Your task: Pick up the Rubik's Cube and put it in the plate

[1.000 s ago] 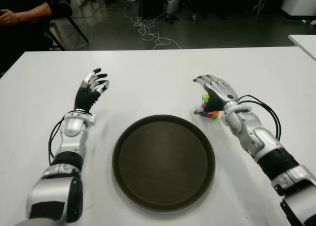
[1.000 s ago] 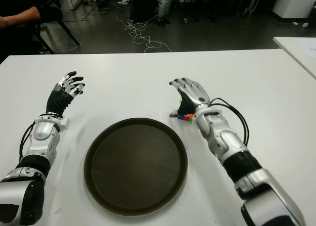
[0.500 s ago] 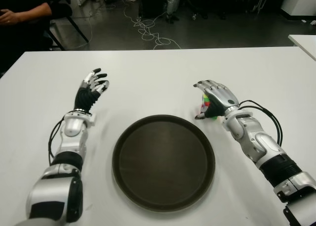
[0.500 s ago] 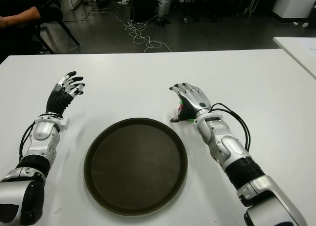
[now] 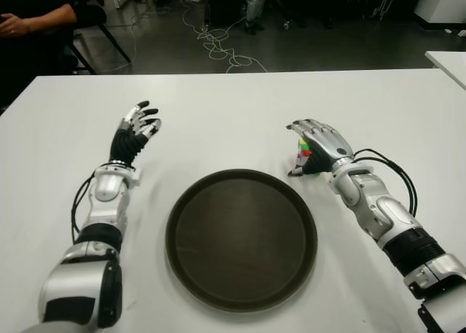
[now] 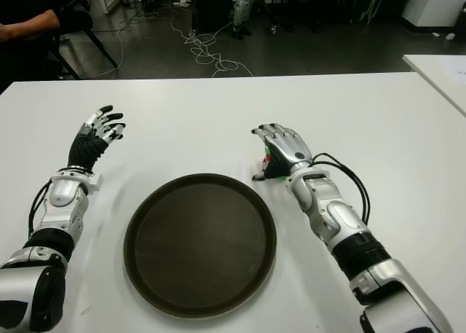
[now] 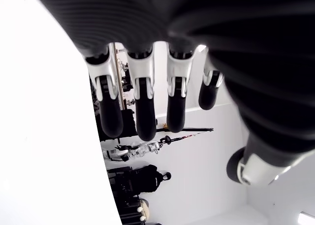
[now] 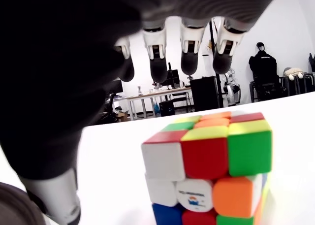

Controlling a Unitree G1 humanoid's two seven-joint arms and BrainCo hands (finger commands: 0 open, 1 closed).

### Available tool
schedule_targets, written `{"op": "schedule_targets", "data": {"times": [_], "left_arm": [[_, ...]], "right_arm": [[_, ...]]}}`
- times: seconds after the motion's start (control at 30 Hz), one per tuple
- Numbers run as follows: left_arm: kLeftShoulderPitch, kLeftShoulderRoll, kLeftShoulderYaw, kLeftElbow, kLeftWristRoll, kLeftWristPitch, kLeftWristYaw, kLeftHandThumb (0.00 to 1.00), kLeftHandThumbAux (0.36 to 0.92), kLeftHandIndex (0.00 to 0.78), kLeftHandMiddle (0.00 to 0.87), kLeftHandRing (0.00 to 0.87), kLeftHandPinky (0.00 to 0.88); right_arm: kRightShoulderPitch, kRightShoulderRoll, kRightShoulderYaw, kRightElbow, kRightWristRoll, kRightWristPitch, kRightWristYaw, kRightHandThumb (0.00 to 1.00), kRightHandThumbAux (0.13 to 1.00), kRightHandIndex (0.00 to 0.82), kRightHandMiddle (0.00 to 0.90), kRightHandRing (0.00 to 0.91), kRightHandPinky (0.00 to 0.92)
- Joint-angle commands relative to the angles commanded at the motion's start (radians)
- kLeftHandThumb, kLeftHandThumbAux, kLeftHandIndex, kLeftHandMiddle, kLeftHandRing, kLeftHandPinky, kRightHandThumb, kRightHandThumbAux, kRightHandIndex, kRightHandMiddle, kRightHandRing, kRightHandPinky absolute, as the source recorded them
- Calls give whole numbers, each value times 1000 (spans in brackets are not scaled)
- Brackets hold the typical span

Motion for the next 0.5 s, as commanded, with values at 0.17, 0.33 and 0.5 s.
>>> {"op": "schedule_targets", "data": {"times": [0.17, 0.33, 0.5], "left_arm": [[0, 2, -1, 0, 3, -5, -3, 20, 597, 136, 232, 238, 264], [1, 4, -4, 2, 10, -11, 0, 10, 588, 135, 232, 242, 269], [-1, 4, -3, 2, 9, -10, -2, 16, 579, 140, 234, 244, 272]], "right_arm": [[-19, 12, -5, 77, 7, -18, -41, 0, 775, 63, 70, 92, 122], [-31, 21, -7, 114, 10, -24, -64, 0, 776, 74, 80, 107, 136], [-44, 28, -8, 148, 11, -19, -77, 0, 785, 81, 78, 103, 136]]}}
